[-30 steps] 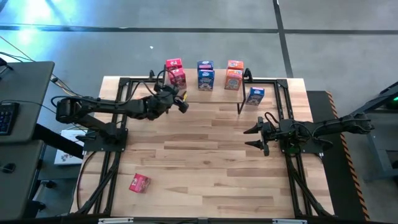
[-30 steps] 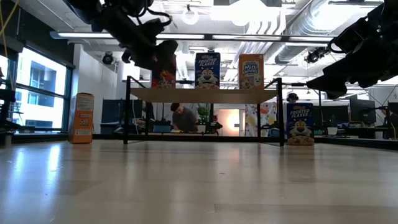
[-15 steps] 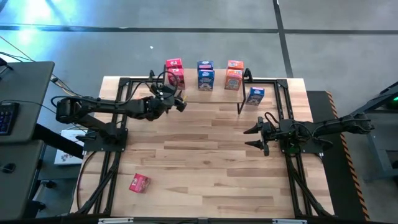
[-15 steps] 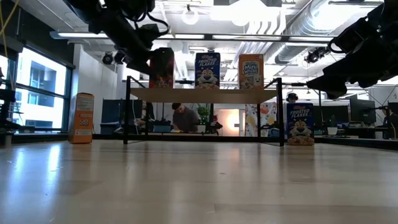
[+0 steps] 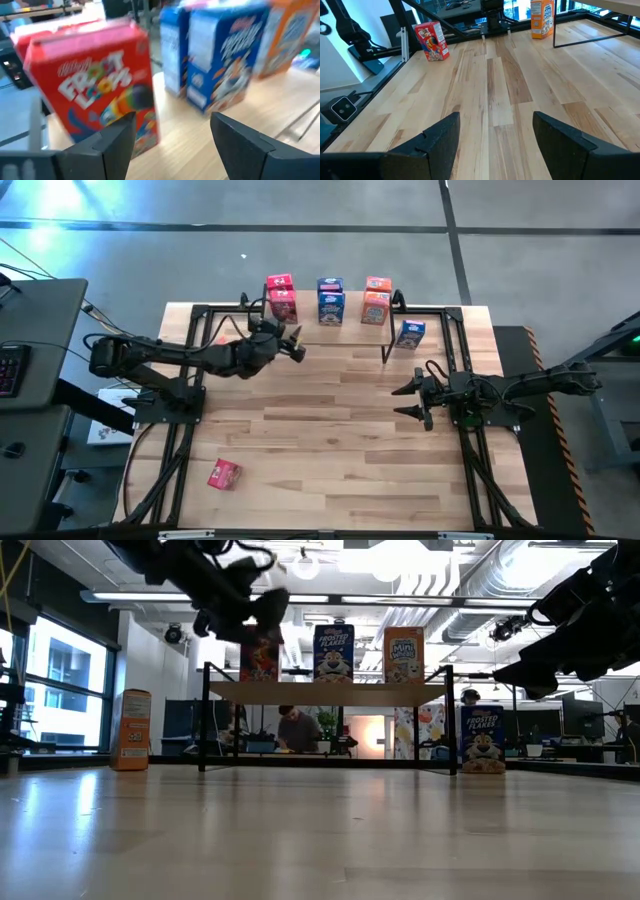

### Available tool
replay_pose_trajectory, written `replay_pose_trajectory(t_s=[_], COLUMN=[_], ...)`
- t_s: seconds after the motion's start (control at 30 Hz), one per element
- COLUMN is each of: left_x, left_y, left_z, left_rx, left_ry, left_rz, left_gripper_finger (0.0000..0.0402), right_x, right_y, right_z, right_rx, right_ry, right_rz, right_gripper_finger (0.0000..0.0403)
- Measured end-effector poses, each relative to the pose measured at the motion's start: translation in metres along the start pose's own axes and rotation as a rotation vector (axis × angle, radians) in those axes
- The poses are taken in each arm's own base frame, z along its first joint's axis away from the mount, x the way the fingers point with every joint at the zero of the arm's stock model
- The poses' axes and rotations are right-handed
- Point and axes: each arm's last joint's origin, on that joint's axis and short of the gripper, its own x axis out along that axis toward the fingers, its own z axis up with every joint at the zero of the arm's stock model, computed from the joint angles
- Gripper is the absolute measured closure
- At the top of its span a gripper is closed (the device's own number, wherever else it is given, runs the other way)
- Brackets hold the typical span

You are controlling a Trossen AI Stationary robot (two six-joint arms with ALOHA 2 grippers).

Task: Stack cereal on shelf
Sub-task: Put the right red cereal box on the shelf

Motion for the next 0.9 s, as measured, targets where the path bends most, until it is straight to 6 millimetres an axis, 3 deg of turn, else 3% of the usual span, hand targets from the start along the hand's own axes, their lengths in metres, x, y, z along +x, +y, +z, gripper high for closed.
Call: replay_pose_trajectory(t_s=[0.17,0.37,0.7,0.9], left_x=[-0.005,-0.010,-0.012,-0.006], left_y=[-0.007,-0.012,-0.001,0.010], left_z=[0.013,0.054,0.113,0.127], left_rx=[-0.042,-0.019,-0.033,-0.103], left_ry=[-0.090,-0.125,-0.059,-0.009], left_rz=[-0.032,-0.006,-0.003,-0.094], left_gripper_finger=[0.0156,0.0158,0.0178,0.0179], right_x=[0.000,0.000,0.000,0.000], right_y=[0.000,0.000,0.000,0.000], right_z=[0.000,0.000,0.000,0.000], right_rx=[0.000,0.000,0.000,0.000], right_ry=[0.000,0.000,0.000,0.000], right_rz=[0.000,0.000,0.000,0.000], right_gripper_finger=[0.0159,0.0159,0.0159,0.0159])
